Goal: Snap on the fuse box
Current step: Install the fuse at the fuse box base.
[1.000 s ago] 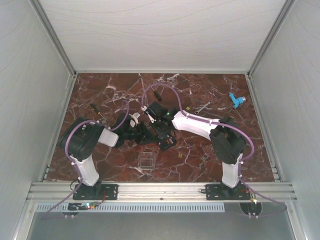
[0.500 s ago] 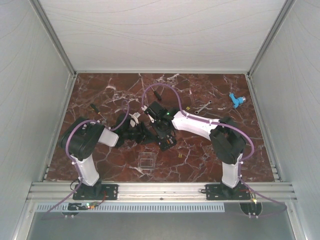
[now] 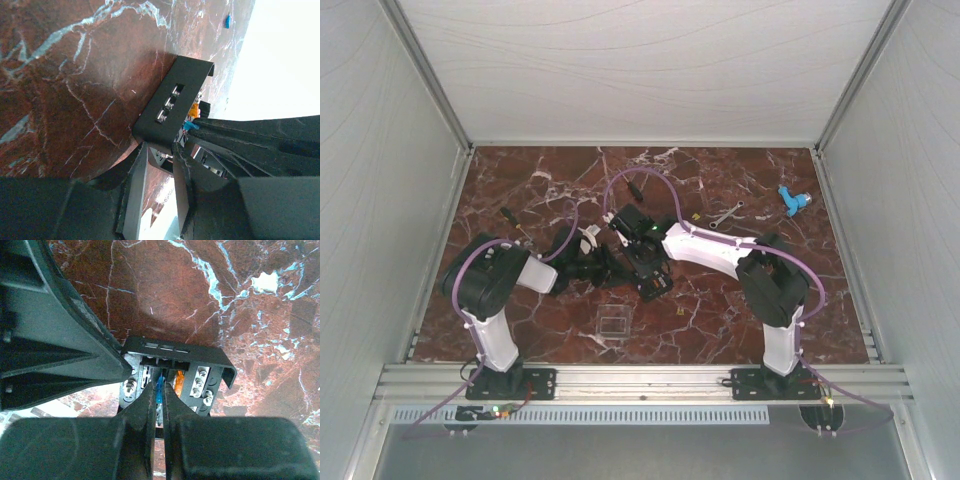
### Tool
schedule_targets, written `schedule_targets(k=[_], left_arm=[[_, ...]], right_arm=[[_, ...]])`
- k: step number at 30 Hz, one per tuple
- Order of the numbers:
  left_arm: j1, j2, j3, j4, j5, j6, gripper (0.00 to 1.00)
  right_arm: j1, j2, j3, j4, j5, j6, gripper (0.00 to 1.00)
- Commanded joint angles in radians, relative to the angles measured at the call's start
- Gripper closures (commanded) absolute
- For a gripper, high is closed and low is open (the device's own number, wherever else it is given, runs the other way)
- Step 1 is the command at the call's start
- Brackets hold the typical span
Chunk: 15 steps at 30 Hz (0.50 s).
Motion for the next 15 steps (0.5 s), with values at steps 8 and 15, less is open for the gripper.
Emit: schedule_targets(k=[8, 15], left_arm=[[0.003, 0.009, 0.002, 0.057, 0.006, -0.004, 0.73], [0.003, 0.005, -0.003, 0.063, 0.007, -0.01, 0.73]], right_arm=[[0.007, 0.042, -0.002, 0.016, 0.019, 0.022, 1.0], [0.007, 0.04, -0.006, 0.018, 0.044, 0.047, 0.96]])
